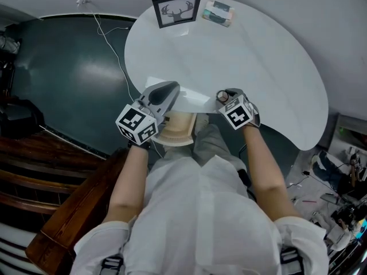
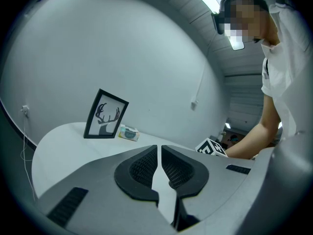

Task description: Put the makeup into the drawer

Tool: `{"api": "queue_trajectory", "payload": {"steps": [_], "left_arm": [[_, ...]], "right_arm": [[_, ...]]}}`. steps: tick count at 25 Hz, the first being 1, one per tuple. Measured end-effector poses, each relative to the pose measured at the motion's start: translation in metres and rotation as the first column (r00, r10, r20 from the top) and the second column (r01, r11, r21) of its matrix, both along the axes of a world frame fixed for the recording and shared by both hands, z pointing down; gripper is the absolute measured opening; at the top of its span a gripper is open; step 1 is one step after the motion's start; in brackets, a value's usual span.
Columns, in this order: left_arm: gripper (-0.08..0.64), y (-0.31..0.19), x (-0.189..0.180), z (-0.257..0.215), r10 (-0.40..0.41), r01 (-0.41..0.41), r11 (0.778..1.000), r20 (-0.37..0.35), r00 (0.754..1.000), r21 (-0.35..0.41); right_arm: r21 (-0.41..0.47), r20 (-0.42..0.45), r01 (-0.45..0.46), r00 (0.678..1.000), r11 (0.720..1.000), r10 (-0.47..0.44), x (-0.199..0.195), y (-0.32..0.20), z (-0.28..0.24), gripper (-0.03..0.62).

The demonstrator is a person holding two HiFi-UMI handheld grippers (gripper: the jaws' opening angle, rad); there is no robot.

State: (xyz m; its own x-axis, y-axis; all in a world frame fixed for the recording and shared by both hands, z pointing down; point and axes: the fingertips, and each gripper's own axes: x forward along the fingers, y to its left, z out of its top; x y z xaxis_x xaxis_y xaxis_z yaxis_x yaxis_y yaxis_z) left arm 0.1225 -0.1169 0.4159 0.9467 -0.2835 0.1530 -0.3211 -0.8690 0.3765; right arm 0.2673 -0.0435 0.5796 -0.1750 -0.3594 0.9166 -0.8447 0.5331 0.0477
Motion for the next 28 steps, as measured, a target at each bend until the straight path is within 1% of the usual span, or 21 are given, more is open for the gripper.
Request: {"api": "queue_trajectory", "payload": {"steps": [10,14,20,28], "left_arm": [[0.025,-0.003,-0.019,-0.004,-0.037,0.037,0.999,-0.006,0.999,0.008],[0.025,0.000,-0.031,-0.007,-0.054,0.054,0.998,-0.006,0.999,0.016],[0.025,0.003,-0.054,-0.011,-0.084,0.084,0.996,-0.005,0.996,0.024],[0.025,0.009,-0.082,-0.014,-0.122,0.122,0.992,-0.006,0.993,0.029]], "right_arm": [[-0.019,-0.015,-0.006,1.000,1.000,0.005,0.000,-0.005,0.000,0.201],[-0.008,-0.035,-0.004,0.999,1.000,0.004,-0.003,-0.007,0.000,0.201],[-0.014,-0.055,0.027,0.998,1.000,-0.027,-0.022,-0.009,-0.005,0.201],[-0.003,-0.052,0.080,0.995,0.997,-0.081,-0.056,-0.014,-0.012,0.201]]}}
